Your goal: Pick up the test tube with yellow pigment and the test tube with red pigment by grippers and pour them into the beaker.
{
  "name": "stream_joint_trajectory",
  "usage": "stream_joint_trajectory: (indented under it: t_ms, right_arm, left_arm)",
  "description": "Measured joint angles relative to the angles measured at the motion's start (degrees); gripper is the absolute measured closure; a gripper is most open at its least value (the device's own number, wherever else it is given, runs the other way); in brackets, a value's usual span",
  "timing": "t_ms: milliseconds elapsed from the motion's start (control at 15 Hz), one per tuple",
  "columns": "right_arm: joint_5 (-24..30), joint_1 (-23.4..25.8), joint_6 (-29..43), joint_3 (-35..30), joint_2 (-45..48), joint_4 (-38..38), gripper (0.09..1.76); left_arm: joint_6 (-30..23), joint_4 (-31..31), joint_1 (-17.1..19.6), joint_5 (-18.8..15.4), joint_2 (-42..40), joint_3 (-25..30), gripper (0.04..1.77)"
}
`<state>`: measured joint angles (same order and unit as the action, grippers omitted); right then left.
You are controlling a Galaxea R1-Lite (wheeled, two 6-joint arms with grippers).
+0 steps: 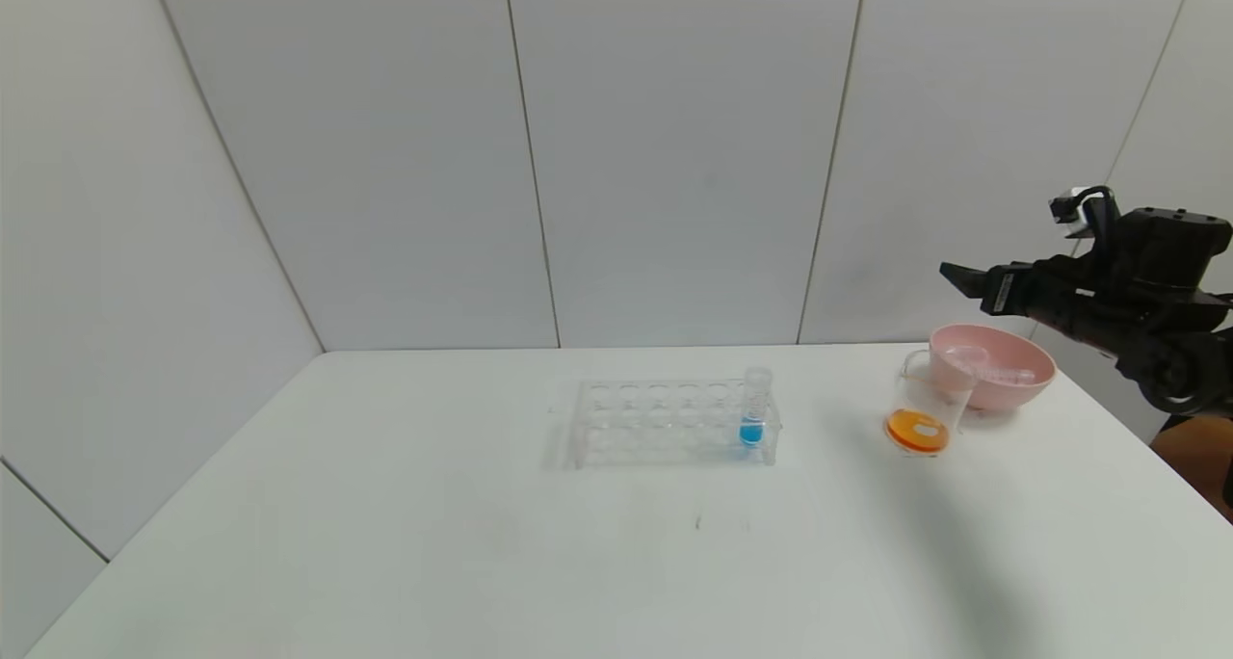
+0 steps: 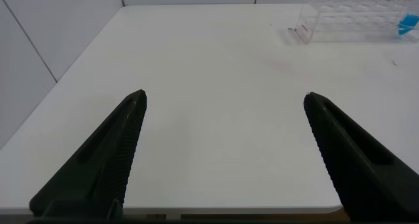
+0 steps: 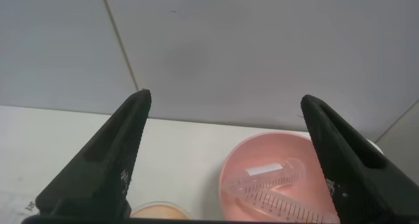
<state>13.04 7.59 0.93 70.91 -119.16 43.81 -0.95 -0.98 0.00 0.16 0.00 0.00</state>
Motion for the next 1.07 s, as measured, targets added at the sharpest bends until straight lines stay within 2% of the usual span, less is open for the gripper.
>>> stream_joint_trajectory:
  t_ms: [267, 800, 1067]
  right_arm:
    - [-0.24, -1.38, -0.17, -10.06, 14.04, 0.37, 0.18]
    - [-0.13, -1.54, -0.09, -31.52, 49.59, -0.24, 0.15]
    - [1.62, -1.95, 0.0, -39.85, 67.35, -4.73, 0.15]
  left_arm:
    - [0.0, 0.0, 0.0, 0.0, 0.0, 0.0, 0.09]
    - [0.0, 0.0, 0.0, 0.0, 0.0, 0.0, 0.09]
    - [0.02, 0.02, 0.0, 0.0, 0.0, 0.0, 0.09]
